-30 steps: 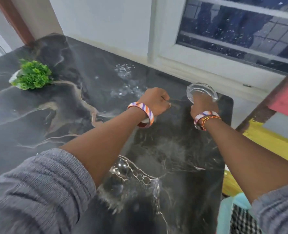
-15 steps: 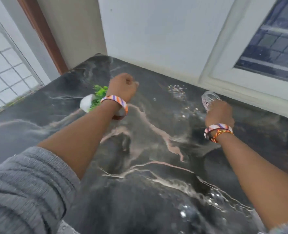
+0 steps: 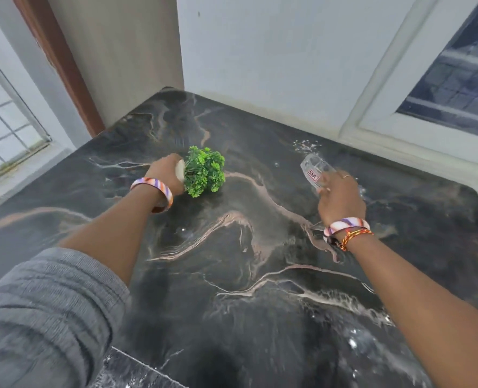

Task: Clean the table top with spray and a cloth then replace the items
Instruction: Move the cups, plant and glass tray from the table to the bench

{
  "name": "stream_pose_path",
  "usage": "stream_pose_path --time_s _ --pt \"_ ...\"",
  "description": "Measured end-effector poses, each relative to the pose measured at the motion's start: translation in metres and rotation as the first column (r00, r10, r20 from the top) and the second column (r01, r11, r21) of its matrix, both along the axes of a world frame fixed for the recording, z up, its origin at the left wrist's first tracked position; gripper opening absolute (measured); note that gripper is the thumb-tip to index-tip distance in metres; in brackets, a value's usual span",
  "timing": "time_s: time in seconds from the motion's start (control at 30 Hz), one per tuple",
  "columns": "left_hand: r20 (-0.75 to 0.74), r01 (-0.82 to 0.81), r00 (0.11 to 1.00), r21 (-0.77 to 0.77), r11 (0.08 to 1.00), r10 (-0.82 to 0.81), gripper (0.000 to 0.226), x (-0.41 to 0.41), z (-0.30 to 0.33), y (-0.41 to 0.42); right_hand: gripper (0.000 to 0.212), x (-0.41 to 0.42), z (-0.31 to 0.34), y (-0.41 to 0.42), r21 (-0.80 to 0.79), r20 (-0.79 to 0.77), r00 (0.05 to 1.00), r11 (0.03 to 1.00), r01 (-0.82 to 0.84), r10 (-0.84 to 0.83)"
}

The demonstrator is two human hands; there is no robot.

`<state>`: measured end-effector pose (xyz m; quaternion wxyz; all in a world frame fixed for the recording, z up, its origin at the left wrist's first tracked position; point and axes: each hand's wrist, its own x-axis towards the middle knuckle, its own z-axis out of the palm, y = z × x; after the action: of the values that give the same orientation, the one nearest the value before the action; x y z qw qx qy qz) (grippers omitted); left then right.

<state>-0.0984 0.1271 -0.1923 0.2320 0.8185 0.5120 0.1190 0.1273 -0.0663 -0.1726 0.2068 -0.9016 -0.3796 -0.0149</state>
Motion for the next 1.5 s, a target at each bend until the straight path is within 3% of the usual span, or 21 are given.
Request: stream_pose_path --time_s 0.23,0.47,0.7,0.8,0.9,1.03,1.23,1.5 --pt "0.132 0.047 0.99 0.002 0.999 -0.047 0.051 0.037 0.023 -0.034 0.032 0.009 0.012 -0.048 -0.001 0.009 0.997 0.997 0.077 -0.077" --pt "0.213 0.276 0.939 0.0 0.961 -0.27 0.059 0.126 0.045 -0.109 0.032 0.036 0.017 -0.125 0.012 0.061 0.986 0.988 0.157 -0.157" --pt "0.259 0.51 0.835 -0.031 0.86 -0.486 0.054 0.221 0.05 -0.249 0.038 0.077 0.016 -0.262 0.079 0.121 0.96 0.967 0.244 -0.252" --pt "0.331 0.564 0.789 -0.055 0.824 -0.518 0.042 0.261 0.05 -0.322 0.036 0.102 0.007 -0.332 0.086 0.135 0.946 0.955 0.284 -0.294" --pt "0.384 0.607 0.748 -0.064 0.792 -0.542 0.044 0.299 0.049 -0.396 0.031 0.128 -0.005 -0.404 0.15 0.221 0.933 0.955 0.255 -0.284" --pt "0.458 0.689 0.684 -0.15 0.709 -0.568 0.053 0.349 0.042 -0.492 0.033 0.162 -0.025 -0.5 0.12 0.311 0.902 0.953 0.277 -0.301" --pt "0.433 0.787 0.606 -0.204 0.582 -0.667 0.066 0.398 0.014 -0.616 0.033 0.194 -0.06 -0.607 0.124 0.282 0.825 0.872 0.474 -0.489" --pt "0.374 0.851 0.497 -0.386 0.356 -0.783 0.044 0.461 -0.09 -0.755 0.01 0.224 -0.139 -0.705 -0.013 0.073 0.661 0.662 0.75 -0.747"
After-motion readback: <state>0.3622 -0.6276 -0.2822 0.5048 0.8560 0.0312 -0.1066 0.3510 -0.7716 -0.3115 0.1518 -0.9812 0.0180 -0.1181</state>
